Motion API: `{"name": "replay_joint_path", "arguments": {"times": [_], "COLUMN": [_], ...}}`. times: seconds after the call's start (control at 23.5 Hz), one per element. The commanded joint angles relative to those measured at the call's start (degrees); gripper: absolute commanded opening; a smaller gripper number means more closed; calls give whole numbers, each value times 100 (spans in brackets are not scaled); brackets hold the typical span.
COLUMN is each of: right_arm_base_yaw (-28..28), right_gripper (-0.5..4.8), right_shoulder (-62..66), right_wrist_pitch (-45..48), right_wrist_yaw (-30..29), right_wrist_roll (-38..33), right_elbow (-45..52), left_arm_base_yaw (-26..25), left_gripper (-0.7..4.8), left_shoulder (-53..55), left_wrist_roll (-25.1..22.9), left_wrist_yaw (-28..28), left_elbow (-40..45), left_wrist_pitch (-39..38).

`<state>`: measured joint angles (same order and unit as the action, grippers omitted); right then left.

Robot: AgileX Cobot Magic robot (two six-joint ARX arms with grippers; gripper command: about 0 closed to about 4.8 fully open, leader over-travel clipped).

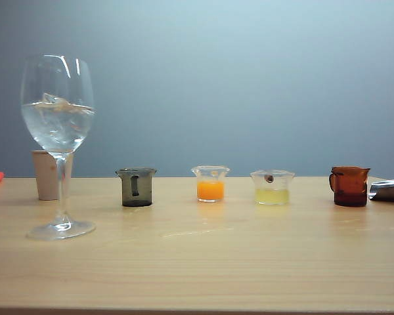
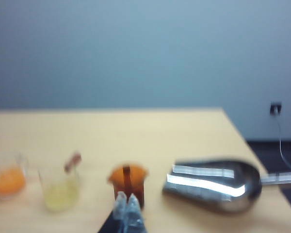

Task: Pick up the second measuring cup from the left, pour the orange juice inside into the goblet, and finally put the measuring cup back in its original place.

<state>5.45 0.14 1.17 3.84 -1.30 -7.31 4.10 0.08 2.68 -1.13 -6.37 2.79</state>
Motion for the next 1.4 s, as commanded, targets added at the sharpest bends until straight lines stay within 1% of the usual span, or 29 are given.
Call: {"name": "replay_joint_path", "arguments": {"times": [0.04,0.09,0.17,0.26,0.38,0.47,0.51,0.64,0.68,0.72,0.77,0.85,0.94,0.98,1.02,1.06,1.11,1.19,1.23,1.32,1.4], "right_arm_base_yaw": [0,0,0,0,2,17,87,319,570,695,1021,1351,1797,2022,2369,2581,2907,3344,3547,3825,3989], "right_gripper": [-2,-2,-3,-3,-3,-3,-3,-3,-3,-3,-3,-3,-3,-3,-3,-3,-3,-3,-3,-3,-3], "right_shoulder": [140,284,610,1016,1698,1974,2221,2509,2677,2745,2916,3080,3300,3421,3637,3781,4030,4531,4883,5497,5963], "right_wrist_pitch": [-190,-232,-221,-212,2,129,260,538,717,789,887,946,957,970,1038,1115,1296,1624,1869,2417,2929], "right_wrist_yaw": [9,11,11,11,4,-24,-13,-13,44,109,308,579,990,1204,1515,1661,1869,2197,2367,2577,2634], "right_wrist_roll": [-20,-20,-17,-20,-22,-22,-20,-20,-20,-17,-17,-15,-11,-11,-13,-13,-17,-17,-17,-17,-17], "right_elbow": [-461,-704,-1099,-1515,-2046,-2205,-2312,-2358,-2361,-2361,-2363,-2363,-2367,-2367,-2365,-2365,-2365,-2365,-2363,-2356,-2356], "left_arm_base_yaw": [-2,-2,0,0,0,0,2,2,4,7,7,7,7,7,7,7,7,7,7,7,4], "left_gripper": [-6,-6,-6,-6,-6,-6,-6,-6,-6,-6,-6,-6,-6,-6,-6,-6,-6,-6,-6,-6,-6], "left_shoulder": [4,15,162,459,1161,1504,1834,2245,2457,2531,2651,2719,2747,2750,2754,2754,2752,2754,2754,2754,2754], "left_wrist_roll": [459,540,557,555,551,551,551,549,549,551,549,549,535,481,402,348,328,334,334,334,334], "left_wrist_yaw": [-59,-59,9,52,485,730,1045,1506,1803,1875,1919,1917,1919,1921,1947,2006,2177,2426,2444,2430,2430], "left_elbow": [-459,-745,-1237,-1744,-2516,-2806,-3075,-3410,-3582,-3644,-3766,-3847,-3871,-3871,-3871,-3871,-3871,-3871,-3871,-3871,-3871], "left_wrist_pitch": [-315,-597,-1005,-1279,-1467,-1576,-1738,-1956,-2024,-2048,-2138,-2247,-2365,-2455,-2590,-2651,-2715,-2719,-2717,-2717,-2717]}}
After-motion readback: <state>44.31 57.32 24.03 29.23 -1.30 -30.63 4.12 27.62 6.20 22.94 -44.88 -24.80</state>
